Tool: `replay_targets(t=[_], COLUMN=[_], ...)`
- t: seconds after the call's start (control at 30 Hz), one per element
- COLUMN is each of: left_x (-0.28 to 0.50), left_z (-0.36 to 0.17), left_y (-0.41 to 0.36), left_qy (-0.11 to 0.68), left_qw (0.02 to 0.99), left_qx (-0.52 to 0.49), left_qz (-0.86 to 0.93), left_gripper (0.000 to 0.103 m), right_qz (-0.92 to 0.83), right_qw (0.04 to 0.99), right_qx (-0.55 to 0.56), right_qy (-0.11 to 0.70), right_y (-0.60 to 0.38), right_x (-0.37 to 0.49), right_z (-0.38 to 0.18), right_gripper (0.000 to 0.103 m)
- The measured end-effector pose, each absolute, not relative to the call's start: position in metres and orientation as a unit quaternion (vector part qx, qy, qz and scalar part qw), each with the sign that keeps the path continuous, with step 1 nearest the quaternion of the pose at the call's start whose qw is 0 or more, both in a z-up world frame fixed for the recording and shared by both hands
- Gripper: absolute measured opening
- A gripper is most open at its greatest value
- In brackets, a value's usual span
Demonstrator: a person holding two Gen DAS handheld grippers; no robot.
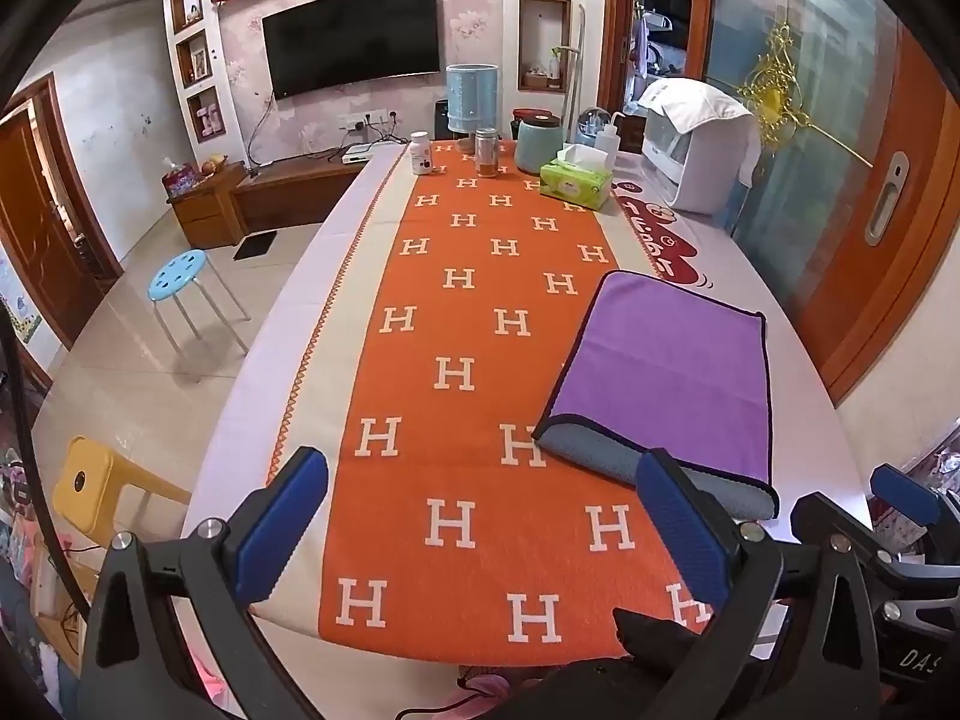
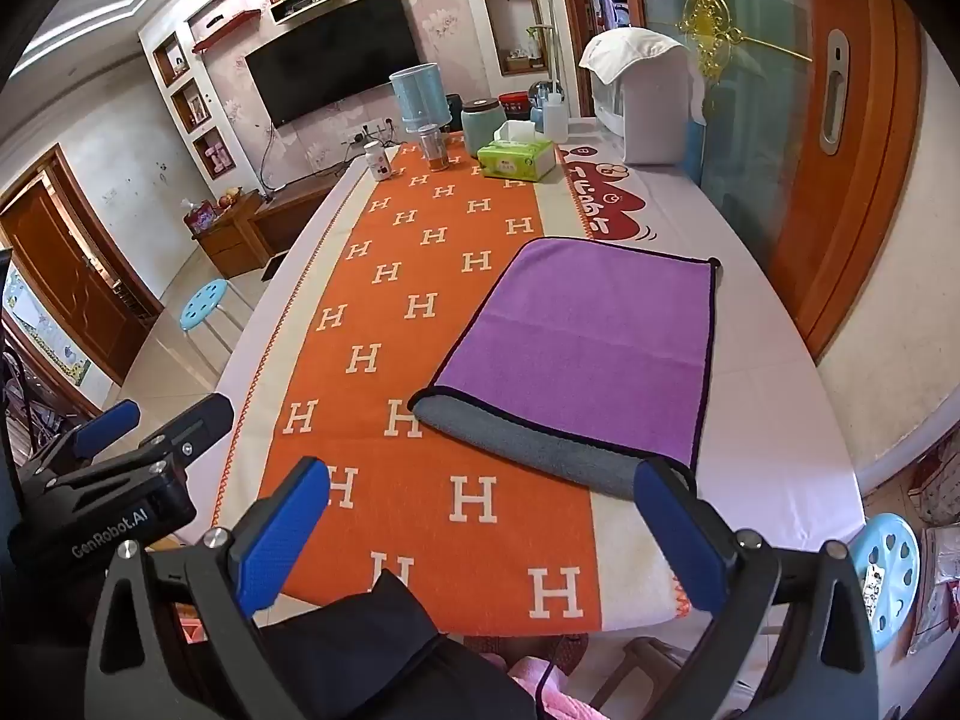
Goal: Fold towel
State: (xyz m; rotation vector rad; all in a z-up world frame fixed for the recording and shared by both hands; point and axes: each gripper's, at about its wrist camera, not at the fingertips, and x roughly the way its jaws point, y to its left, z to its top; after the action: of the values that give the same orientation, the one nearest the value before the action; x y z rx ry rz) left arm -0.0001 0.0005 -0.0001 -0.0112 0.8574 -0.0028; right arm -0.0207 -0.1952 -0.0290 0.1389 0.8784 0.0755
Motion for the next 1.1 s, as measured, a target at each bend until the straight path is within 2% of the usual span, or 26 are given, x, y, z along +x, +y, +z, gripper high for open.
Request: replay_targets(t=[1.1], left_x=[0.0018], left_z=[-0.0018], left_y=[0.0082], left_qy=[0.42], left_qw=[0.908], left_qx=[-0.002], left_qz=[0.002], left_gripper=[0.102], right_qz=[0.033], right_qw=[0.901], right_qx=[0.063], right_qy=[0.429], right_y=[-0.1907], right_x=[-0.0169], right_z=[-0.0301], right_gripper=[0.102])
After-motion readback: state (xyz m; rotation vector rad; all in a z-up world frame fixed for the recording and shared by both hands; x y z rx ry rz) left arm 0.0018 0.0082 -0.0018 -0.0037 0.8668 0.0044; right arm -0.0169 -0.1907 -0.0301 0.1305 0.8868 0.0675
